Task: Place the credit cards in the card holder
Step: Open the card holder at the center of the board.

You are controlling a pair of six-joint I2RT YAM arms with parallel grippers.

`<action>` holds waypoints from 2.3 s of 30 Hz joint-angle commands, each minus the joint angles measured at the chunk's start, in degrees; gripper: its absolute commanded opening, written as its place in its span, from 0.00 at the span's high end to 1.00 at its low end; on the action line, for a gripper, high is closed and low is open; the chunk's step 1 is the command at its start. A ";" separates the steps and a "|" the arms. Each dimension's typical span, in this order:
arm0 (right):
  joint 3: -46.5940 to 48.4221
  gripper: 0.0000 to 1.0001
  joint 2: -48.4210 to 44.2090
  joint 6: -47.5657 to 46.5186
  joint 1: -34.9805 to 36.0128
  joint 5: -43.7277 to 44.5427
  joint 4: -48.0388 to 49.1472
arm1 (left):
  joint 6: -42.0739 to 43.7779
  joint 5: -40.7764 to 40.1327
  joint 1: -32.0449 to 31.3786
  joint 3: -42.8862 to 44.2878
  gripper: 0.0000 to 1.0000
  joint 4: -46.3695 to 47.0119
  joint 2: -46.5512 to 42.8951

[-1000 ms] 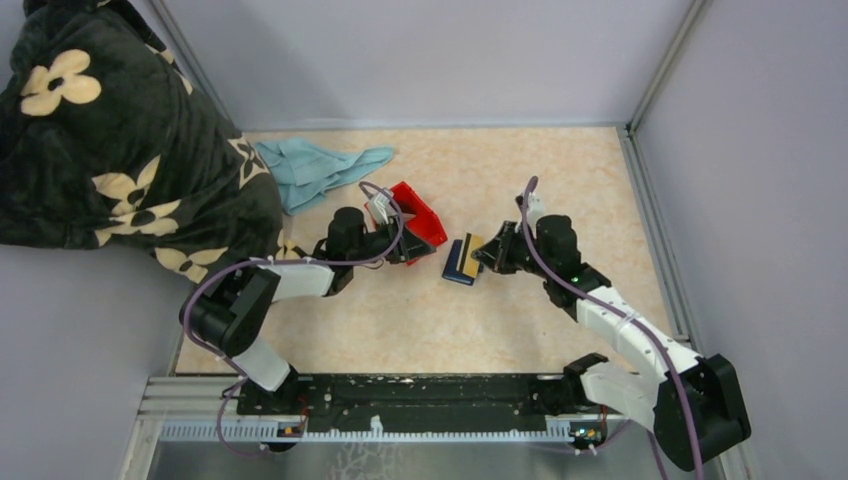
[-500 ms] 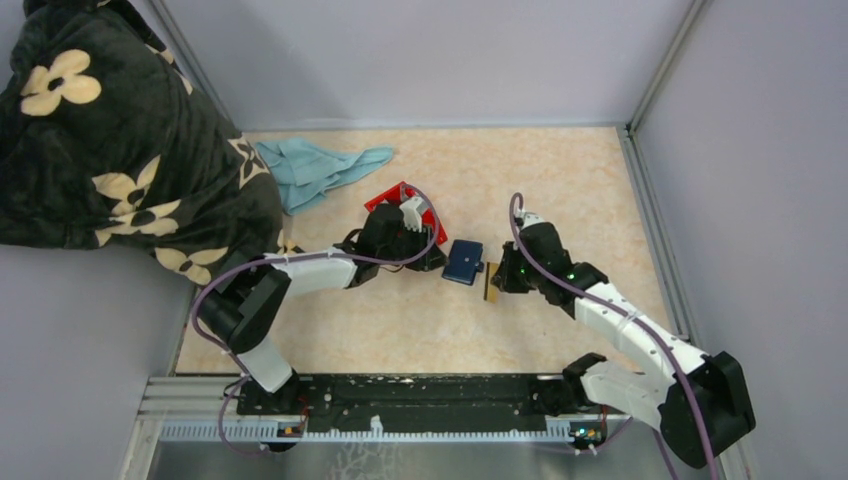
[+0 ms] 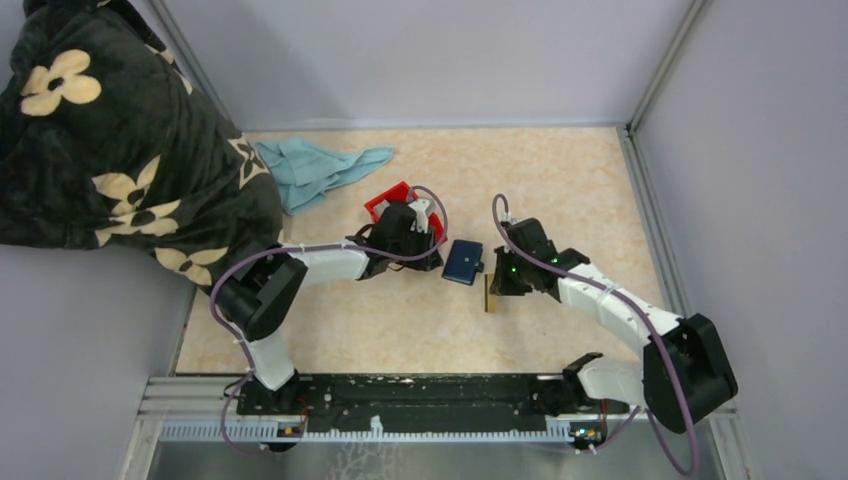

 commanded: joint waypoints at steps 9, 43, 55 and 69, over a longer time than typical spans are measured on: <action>5.67 1.00 8.21 -1.20 0.39 -2.81 4.31 | 2.76 -2.58 -0.43 3.93 0.65 -2.67 3.19; 7.08 1.00 9.81 0.30 0.39 10.43 5.25 | 2.72 -3.56 -2.27 6.60 0.66 -4.79 4.96; 6.06 1.00 11.23 0.35 -0.66 9.84 10.23 | 3.27 -4.34 -2.84 6.88 0.66 -5.59 4.00; 5.94 1.00 12.09 -1.49 -3.48 7.45 11.76 | 3.94 -6.13 -4.09 8.43 0.64 -7.41 0.28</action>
